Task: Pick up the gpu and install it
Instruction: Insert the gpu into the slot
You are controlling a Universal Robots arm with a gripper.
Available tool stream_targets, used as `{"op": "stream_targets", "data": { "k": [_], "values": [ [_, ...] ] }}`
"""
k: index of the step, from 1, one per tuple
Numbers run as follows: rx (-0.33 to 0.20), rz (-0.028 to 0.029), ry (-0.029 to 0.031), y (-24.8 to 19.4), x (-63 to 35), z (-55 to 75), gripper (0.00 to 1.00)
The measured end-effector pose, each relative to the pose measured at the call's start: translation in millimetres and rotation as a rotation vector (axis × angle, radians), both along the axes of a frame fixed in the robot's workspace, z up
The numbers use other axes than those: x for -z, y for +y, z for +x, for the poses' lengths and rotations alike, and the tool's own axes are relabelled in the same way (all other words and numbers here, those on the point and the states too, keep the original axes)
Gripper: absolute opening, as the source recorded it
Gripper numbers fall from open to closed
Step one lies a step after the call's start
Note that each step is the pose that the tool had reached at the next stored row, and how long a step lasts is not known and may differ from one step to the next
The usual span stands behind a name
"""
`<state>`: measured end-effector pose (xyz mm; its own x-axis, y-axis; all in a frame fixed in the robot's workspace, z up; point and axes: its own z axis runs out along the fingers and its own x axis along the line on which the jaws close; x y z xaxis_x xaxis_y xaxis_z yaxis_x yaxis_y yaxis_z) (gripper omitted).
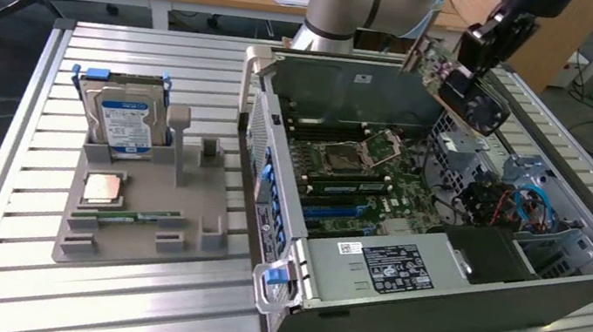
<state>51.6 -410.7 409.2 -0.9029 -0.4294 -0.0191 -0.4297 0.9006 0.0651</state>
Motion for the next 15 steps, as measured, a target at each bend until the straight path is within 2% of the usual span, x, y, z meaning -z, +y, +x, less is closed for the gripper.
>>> {"op": "stream_targets", "data": {
  "k": [15],
  "values": [
    [-0.254, 0.0, 0.0, 0.0, 0.1, 0.0, 0.26]
  ]
}}
